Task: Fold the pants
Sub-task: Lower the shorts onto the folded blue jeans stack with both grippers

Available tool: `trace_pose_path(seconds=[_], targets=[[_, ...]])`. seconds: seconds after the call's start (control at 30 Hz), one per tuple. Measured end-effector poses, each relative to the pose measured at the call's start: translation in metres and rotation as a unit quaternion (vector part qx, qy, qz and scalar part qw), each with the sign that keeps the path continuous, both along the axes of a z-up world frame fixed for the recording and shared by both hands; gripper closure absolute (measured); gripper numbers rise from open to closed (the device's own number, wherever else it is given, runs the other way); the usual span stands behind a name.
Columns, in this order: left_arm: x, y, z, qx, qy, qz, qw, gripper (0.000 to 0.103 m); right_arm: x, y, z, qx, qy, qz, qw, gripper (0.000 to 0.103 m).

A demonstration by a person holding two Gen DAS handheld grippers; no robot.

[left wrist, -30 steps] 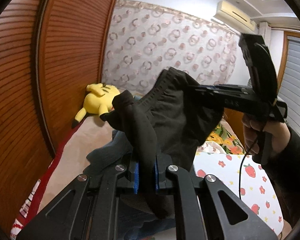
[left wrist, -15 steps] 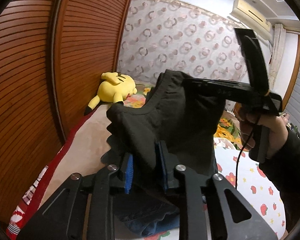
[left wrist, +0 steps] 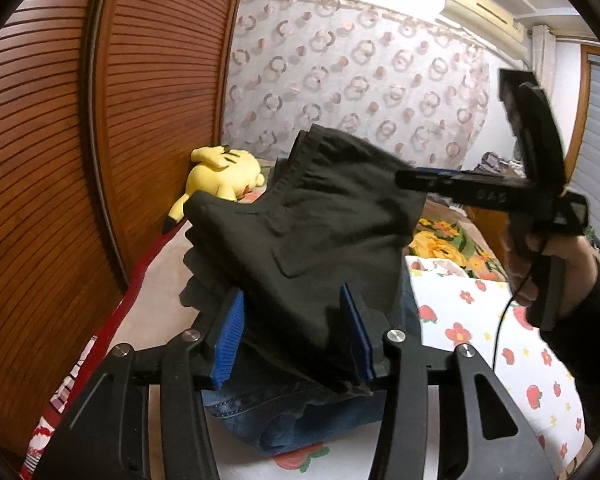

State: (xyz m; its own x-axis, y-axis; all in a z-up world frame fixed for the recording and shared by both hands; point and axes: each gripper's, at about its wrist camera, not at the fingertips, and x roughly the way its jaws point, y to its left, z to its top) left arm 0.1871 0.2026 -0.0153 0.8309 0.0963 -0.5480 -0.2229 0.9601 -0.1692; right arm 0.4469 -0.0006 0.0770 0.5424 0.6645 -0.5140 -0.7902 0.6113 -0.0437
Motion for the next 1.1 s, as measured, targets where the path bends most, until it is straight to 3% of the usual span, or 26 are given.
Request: trace_pose_path(seconds=[0.23,0.3,0.33,0.37,0.63,0.77,0.97,1.07,1.1], targets=[[0.002,0.008,-0.011,-0.010,0.017,0.009,0.9998,0.054,0.011,0.004,0.003,0.005,0.016,-0.008,1.000,0.054],[0.003,0.005,-0.012,-0.008,0.019,0.008,0.9998,0.054,0.014,0.005,0.003,0.011,0.016,-0.003,1.000,0.081],[0.003,0.004,-0.013,-0.007,0.020,0.007,0.9997,0.054,0.016,0.007,0.004,0.010,0.014,-0.002,1.000,0.090],[0.003,0.004,-0.013,-0.007,0.021,0.007,0.9997,0.054,0.017,0.007,0.003,0.011,0.008,-0.003,1.000,0.093],[0.004,0.000,-0.013,0.001,0.024,0.006,0.9997,0.054,0.022,0.010,-0.006,0.012,0.012,-0.025,1.000,0.093],[0.002,-0.003,-0.010,0.005,0.021,0.003,0.9998,0.054,0.022,0.005,-0.006,0.015,0.026,-0.033,0.999,0.080],[-0.003,-0.003,0.001,0.012,0.012,-0.005,0.9998,0.053,-0.001,0.002,0.003,0.015,0.004,-0.029,0.999,0.076],[-0.005,-0.002,0.005,0.011,0.007,-0.007,0.9999,0.045,-0.014,0.000,0.005,0.020,0.000,-0.023,1.000,0.068],[-0.006,-0.002,0.007,0.013,0.006,-0.006,0.9999,0.035,-0.018,-0.001,0.005,0.022,-0.001,-0.023,0.999,0.068]])
